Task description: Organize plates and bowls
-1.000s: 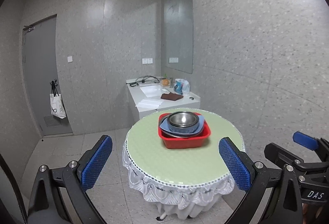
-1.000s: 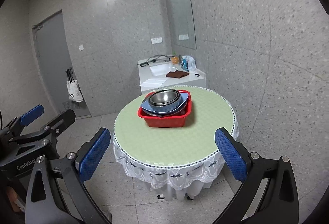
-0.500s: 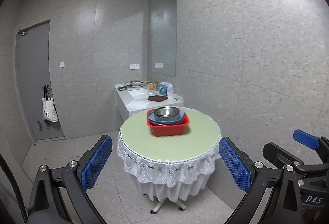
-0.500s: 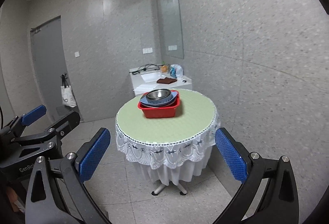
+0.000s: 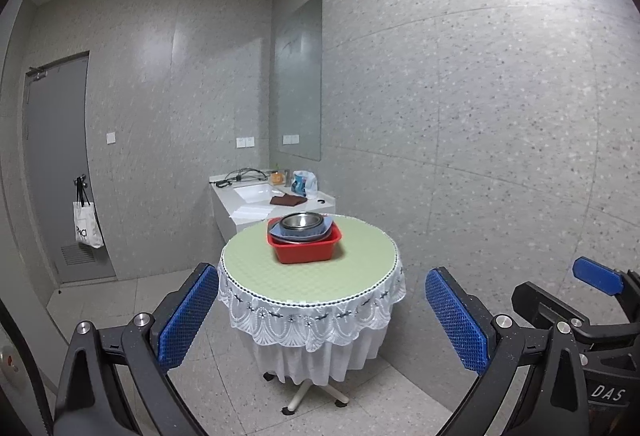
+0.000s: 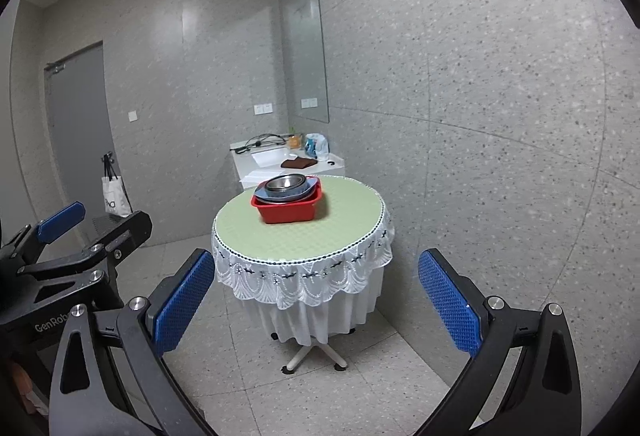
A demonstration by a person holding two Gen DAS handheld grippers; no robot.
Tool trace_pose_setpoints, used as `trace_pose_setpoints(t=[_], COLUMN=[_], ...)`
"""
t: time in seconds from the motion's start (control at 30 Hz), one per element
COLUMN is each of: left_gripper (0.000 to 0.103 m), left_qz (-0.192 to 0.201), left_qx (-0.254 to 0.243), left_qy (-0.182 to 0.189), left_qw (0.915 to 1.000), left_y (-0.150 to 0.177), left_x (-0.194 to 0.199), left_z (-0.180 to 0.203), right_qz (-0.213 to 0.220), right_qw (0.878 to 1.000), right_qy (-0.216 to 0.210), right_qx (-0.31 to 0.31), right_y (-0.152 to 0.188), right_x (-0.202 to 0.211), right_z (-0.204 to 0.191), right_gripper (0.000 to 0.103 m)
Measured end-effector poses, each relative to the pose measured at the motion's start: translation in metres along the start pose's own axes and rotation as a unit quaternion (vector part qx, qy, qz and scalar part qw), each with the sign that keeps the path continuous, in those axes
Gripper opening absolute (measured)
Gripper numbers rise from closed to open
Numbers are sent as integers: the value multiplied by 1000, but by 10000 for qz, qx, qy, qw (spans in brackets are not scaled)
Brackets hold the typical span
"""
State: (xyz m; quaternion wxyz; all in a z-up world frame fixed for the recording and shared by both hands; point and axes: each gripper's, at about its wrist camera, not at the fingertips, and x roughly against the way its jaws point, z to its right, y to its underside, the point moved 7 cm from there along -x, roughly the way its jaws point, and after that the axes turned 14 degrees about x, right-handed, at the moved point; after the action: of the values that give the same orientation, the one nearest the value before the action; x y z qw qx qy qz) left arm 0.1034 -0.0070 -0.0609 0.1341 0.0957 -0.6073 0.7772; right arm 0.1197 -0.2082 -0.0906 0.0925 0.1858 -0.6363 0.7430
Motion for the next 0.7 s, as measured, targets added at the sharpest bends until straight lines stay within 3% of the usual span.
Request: trace_pose_setpoints(t=[0.7], left_gripper=[102], left_qz=[-46], left_qx=[94], left_qy=[-73], left_qw=[9999], left_y=[4], left_x=[3], left_z=[13], right_qz=[1], right_qw=[9998], right_qy=[-97], right_qx=[173], right_y=[10], right_x=[20], right_z=[12], right_gripper=[103])
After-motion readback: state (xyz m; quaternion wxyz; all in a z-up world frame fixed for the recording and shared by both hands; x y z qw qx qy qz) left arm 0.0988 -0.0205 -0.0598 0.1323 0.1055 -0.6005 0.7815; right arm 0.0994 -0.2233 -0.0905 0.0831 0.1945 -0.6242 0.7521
